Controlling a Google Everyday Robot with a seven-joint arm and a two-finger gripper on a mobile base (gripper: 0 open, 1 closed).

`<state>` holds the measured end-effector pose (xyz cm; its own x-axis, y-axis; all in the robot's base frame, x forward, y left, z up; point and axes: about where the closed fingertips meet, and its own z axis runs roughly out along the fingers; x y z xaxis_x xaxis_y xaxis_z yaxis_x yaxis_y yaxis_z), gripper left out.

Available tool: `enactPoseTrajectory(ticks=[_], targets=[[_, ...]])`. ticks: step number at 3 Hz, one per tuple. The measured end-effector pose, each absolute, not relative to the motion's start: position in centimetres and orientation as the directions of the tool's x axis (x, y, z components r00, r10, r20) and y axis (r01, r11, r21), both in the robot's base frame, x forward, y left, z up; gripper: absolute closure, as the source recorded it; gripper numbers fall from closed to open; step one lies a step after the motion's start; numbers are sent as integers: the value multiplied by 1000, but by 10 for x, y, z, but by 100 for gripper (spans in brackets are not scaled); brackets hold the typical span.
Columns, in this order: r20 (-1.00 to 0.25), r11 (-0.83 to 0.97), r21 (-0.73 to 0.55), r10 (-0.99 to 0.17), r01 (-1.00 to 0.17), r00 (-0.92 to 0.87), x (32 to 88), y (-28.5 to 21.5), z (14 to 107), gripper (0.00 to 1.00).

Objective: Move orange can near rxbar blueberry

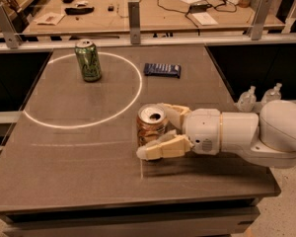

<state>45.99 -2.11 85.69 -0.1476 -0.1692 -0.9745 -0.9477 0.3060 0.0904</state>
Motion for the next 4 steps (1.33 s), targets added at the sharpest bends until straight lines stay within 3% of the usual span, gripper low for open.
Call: enactPoseTrajectory(ticks=[2, 3, 4], targets=[[-973, 291, 72, -188, -954, -131, 471, -28, 861, 64], [-974, 384, 53, -183, -922, -132, 473, -35, 870, 87], [-971, 531, 18, -193, -847, -142, 493, -51, 877, 100]])
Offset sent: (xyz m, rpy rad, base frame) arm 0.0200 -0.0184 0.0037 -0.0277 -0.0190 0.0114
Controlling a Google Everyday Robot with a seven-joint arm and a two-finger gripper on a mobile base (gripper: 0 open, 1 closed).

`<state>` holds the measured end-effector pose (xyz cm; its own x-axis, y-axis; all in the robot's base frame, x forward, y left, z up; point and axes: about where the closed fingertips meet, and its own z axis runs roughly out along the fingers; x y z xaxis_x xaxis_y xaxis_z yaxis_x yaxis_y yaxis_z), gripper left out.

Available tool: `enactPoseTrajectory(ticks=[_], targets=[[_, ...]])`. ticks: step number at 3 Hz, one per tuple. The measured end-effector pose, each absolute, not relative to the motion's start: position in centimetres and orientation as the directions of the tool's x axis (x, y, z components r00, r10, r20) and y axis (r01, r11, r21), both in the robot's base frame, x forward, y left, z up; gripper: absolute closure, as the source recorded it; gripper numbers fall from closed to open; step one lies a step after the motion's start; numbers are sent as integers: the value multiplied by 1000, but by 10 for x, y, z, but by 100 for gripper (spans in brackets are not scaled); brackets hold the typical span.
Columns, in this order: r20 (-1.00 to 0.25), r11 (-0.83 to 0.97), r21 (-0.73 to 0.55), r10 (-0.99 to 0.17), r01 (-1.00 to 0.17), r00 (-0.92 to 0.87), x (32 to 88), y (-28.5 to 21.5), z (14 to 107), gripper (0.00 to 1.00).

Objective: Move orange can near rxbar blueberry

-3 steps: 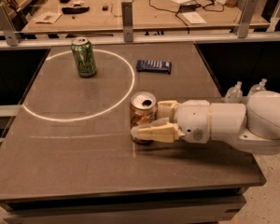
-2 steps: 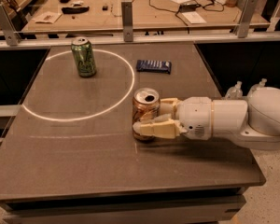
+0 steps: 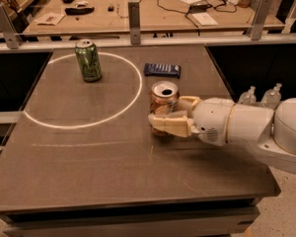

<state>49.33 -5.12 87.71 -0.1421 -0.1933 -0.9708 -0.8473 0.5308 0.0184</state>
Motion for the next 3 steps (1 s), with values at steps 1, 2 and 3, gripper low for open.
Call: enactPoseTrajectory(ticks=[1, 2, 3], targets=[[-958, 656, -26, -231, -754, -168, 511, -69, 883, 100], [-958, 682, -39, -234, -731, -167, 517, -73, 886, 100], [-958, 681, -39, -235, -731, -167, 517, -73, 886, 100]])
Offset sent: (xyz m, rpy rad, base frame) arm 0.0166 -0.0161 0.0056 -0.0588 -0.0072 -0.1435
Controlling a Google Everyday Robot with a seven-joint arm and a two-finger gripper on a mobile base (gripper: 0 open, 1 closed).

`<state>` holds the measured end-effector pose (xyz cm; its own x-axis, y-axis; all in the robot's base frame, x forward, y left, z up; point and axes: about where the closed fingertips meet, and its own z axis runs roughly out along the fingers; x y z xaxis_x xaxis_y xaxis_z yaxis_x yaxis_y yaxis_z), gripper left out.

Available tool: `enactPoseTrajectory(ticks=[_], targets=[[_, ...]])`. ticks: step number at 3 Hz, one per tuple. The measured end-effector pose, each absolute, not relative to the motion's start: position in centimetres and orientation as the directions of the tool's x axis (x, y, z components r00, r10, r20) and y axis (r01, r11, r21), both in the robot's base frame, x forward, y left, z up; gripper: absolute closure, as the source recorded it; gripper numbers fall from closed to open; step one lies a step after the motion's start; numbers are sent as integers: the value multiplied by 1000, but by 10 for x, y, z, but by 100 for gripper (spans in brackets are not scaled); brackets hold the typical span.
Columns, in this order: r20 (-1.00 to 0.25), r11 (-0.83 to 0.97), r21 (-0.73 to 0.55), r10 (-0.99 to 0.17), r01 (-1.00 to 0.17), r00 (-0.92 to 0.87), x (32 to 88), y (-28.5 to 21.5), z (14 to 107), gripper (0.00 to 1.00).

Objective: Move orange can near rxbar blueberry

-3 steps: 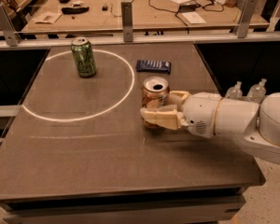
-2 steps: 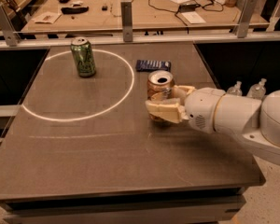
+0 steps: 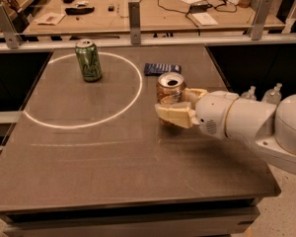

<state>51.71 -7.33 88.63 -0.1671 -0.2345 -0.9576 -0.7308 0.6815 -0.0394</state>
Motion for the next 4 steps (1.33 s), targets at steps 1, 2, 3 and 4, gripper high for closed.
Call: enactPoseTrajectory(ticks=[1, 2, 3, 4], targets=[[-962, 690, -31, -216, -723, -165, 522, -72, 887, 100], [-971, 717, -74, -211, -693, -114, 552, -79, 890, 100], [-969, 745, -157, -244, -649, -46, 602, -101, 895, 100], [-952, 765, -232, -304, -601, -19, 642, -127, 895, 100]])
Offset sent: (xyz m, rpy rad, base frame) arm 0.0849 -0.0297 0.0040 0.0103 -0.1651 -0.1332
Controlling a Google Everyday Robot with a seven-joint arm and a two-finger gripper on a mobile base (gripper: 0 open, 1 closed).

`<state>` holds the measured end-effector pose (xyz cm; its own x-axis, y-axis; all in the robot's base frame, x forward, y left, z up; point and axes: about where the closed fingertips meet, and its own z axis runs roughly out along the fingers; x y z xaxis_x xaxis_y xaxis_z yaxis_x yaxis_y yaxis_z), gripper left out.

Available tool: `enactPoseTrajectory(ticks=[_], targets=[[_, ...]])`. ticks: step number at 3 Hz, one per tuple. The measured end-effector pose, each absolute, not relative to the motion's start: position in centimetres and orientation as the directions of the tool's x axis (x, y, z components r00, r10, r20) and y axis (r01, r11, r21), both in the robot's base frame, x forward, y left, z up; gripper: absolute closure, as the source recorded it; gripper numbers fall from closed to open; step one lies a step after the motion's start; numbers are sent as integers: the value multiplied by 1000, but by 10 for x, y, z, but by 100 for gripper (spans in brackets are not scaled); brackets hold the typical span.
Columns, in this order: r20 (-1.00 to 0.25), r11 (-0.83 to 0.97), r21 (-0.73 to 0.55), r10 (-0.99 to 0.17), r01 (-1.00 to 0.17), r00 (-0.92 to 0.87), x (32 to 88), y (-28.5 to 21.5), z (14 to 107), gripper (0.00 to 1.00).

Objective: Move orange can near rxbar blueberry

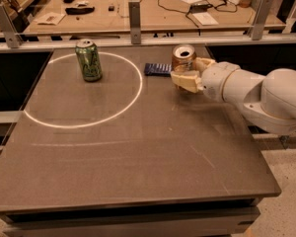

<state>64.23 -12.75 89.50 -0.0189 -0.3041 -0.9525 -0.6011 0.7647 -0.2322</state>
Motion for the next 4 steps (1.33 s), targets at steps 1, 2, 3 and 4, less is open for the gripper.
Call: enactPoseTrajectory(ticks=[1, 2, 3, 4], targets=[[-944, 778, -244, -327, -579, -42, 669, -151, 894, 100], [-945, 792, -198, -312, -578, -103, 683, -176, 886, 100], [-947, 795, -151, -286, -588, -144, 689, -197, 876, 100], [-953, 808, -126, -261, -576, -157, 690, -206, 872, 100]])
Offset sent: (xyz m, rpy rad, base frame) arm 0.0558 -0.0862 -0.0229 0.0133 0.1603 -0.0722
